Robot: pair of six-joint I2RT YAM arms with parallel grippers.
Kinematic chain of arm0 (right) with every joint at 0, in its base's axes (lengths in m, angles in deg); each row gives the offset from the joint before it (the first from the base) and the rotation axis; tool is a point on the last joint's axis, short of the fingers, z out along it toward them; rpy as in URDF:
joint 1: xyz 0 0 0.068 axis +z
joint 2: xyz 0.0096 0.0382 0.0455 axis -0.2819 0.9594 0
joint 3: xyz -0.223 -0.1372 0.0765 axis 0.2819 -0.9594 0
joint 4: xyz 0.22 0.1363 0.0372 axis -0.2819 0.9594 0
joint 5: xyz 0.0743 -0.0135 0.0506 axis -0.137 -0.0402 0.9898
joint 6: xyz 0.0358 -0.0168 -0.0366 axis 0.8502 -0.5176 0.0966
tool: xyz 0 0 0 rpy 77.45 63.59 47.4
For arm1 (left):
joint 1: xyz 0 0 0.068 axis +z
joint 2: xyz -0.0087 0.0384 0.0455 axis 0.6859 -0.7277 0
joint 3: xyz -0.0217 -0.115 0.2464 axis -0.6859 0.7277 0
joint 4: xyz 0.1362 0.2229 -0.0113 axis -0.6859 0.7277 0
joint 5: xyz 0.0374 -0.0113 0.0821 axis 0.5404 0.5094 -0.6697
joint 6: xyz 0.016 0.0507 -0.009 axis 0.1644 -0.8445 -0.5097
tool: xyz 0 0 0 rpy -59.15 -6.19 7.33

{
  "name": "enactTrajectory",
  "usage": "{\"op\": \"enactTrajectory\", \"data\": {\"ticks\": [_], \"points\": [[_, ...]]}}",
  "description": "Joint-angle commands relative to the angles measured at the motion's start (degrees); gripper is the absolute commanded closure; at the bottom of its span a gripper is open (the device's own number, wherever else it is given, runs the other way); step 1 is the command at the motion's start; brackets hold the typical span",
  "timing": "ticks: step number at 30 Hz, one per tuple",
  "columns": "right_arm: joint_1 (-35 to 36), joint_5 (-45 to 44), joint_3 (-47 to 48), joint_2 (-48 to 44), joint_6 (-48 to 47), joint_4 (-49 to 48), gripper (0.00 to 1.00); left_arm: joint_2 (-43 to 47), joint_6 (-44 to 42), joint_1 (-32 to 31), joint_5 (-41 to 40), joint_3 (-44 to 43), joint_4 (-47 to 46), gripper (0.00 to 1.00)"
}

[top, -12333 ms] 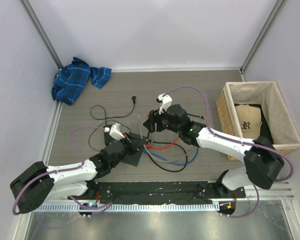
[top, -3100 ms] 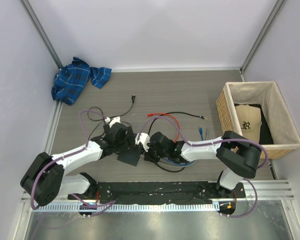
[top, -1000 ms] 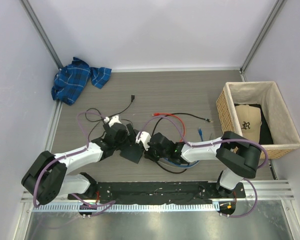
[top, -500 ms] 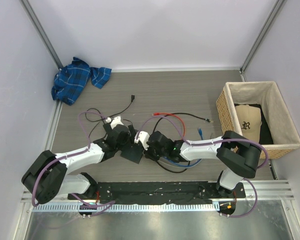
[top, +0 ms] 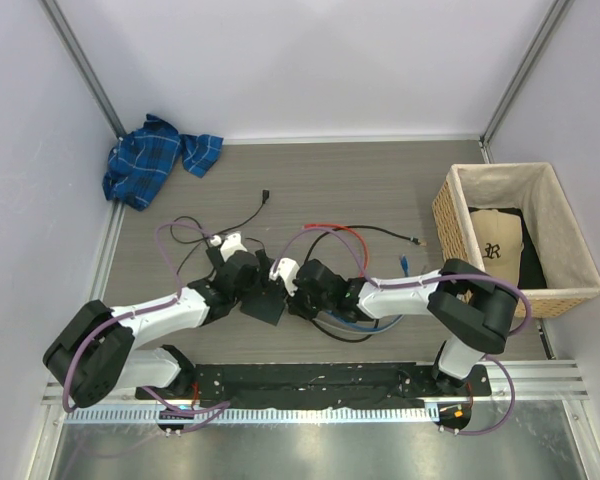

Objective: Insert the plug into the switch port

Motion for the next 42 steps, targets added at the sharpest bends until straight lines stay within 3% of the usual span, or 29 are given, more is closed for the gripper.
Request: {"op": "enactTrajectory", "data": {"ticks": [1,10,15,25,30,35,39,42], "points": [[-0.07,0.18,7.80,1.30,5.17,-37.07,0.99,-0.80,12.79,-6.69,23.49,0.79,-9.72,0.20],[-0.33,-6.93,3.59,-3.44,-0.63,-25.31,0.96,0.95,9.29,-6.69,15.59,-0.43,-3.06,0.18],[-1.03,-5.88,0.16,-4.93,-2.74,-16.51,0.78,2.00,4.63,-5.20,7.95,-1.58,5.11,0.13],[-2.08,-2.73,-4.51,-11.96,-0.99,-5.01,0.41,8.23,-1.09,-1.95,0.73,-5.70,17.33,0.00],[-8.57,-3.33,-1.08,-19.59,0.68,1.16,0.28,13.86,-4.96,1.56,-4.98,-11.76,25.15,0.00],[-17.72,-12.46,3.93,-25.67,7.43,5.55,0.15,17.81,-9.34,7.71,-8.94,-20.28,33.50,0.00],[-24.31,-24.99,4.38,-34.09,12.18,8.54,0.00,20.80,-14.36,8.87,-19.28,-30.81,43.77,0.00],[-26.69,-34.48,3.14,-42.88,12.37,10.56,0.00,25.46,-17.96,8.87,-24.40,-35.66,47.66,0.00]]}}
